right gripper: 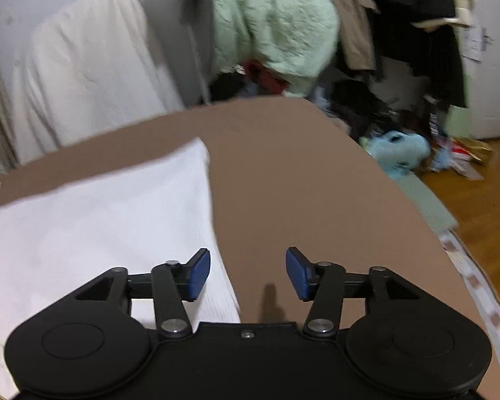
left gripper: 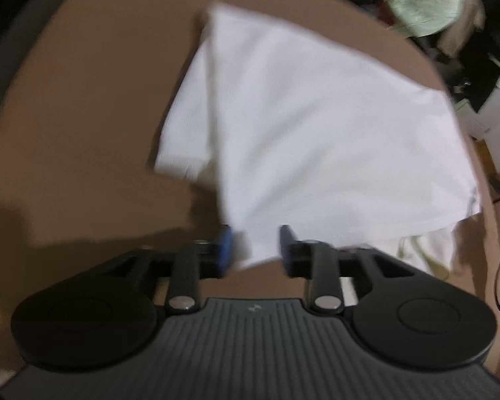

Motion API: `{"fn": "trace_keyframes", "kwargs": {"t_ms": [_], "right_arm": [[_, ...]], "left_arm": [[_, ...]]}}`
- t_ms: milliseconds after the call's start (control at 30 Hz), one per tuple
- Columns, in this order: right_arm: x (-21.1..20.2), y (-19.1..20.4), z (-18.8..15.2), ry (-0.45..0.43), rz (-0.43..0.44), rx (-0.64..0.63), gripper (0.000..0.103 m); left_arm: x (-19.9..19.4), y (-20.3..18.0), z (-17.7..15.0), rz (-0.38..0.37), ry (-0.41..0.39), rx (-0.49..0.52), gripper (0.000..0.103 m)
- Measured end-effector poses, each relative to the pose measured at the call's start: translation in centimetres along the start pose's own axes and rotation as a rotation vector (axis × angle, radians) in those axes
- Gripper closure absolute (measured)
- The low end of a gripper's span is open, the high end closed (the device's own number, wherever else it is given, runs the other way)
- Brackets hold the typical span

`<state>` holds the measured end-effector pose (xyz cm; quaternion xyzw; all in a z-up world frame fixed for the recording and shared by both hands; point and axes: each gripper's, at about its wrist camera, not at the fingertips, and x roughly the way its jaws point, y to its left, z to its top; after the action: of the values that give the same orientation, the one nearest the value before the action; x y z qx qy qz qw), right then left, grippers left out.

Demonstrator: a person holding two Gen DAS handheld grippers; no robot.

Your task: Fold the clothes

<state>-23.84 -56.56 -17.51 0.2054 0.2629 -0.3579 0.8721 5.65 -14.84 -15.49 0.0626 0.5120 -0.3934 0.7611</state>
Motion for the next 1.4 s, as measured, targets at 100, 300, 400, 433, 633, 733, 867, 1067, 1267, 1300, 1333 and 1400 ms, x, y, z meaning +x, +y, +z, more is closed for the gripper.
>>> {"fn": "trace_keyframes", "kwargs": {"t_ms": [100,300,400,433,633,733,867,1067,1267,1300,1333,1400], "right_arm": [[2.7,0.5,3.5,0.053,0.084,-0.022,0.043],[10.7,2.2,10.8,0.190,0.213,-0.153,0.037],[15.1,2.1,13.0,0.244,0.209,-0.152,0.036],[16.3,1.6,13.4,0.255,0.203,-0.135,0.035],[23.0,-1.8,14.7,0.325,0.178,0.087,0.035],[23.2,-1.4,13.6,0.305,0.181,0.023,0.035],[23.8,-1.8,13.3,0.292,0.220,0.034,0.033],[24.9,-0.2,13.2,0.227,0.209,-0.044,0.068],[21.0,3.4,11.7,0.074,0.084,-0.328,0.094],[20.4,3.1,11.9,0.044,0.072,-0.307,0.095],[19.6,2.8,12.2,0.004,0.062,-0.277,0.095],[18.4,3.0,13.3,-0.039,0.054,-0.268,0.096]], "left_arm": [[-1.1,-2.0,3.0,0.077,-0.083,0.109,0.055],[3.6,0.0,10.6,0.099,-0.198,0.089,0.051],[7.3,0.5,14.2,0.162,-0.185,0.132,0.052],[8.4,0.5,15.2,0.173,-0.193,0.160,0.051],[12.6,5.4,18.4,-0.174,-0.090,-0.121,0.050],[13.9,6.5,18.7,-0.243,-0.078,-0.168,0.050],[15.7,7.2,19.4,-0.248,-0.066,-0.151,0.049],[17.1,5.1,20.6,-0.219,-0.118,-0.124,0.032],[16.1,-0.7,19.2,0.019,-0.192,0.184,0.097],[15.3,-1.3,19.0,0.043,-0.230,0.224,0.097],[14.5,-1.7,19.2,0.049,-0.261,0.241,0.097],[13.1,-1.5,20.2,0.018,-0.273,0.205,0.097]]}}
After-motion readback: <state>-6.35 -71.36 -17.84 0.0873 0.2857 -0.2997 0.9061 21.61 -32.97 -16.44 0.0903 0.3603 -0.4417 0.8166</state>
